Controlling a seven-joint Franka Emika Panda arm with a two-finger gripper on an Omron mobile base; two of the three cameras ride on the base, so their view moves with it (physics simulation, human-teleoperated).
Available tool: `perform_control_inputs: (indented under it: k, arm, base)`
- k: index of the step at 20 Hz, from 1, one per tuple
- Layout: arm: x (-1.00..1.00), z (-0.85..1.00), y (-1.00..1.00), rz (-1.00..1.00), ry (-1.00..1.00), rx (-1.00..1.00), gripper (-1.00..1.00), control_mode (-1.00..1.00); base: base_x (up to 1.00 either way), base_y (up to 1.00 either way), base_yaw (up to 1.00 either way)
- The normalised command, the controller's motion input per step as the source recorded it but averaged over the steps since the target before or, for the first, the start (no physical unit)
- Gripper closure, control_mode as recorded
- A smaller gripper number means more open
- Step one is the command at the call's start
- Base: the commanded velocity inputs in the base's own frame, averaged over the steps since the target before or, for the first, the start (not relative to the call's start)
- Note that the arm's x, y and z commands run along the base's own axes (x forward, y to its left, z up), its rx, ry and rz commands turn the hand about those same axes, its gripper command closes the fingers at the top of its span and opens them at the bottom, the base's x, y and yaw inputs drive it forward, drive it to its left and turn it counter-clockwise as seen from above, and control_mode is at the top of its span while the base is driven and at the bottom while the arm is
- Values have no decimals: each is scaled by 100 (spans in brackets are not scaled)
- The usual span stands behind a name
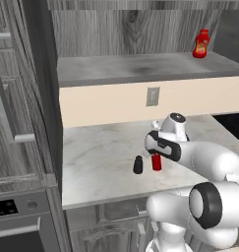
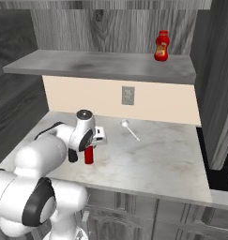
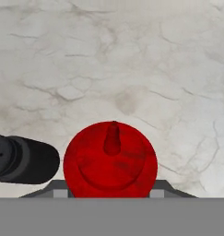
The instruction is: Pick the ketchup and shaker from the counter and place them in the cabinet.
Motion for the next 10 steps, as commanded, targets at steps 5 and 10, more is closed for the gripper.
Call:
perform_control_inputs:
  k: [5, 10]
  arm:
    - [-53, 25, 0, 0, -18, -5, 100, -100]
    - [-52, 65, 0, 0, -22, -7, 100, -100]
  base:
    - [0, 0, 0]
    - [0, 0, 0]
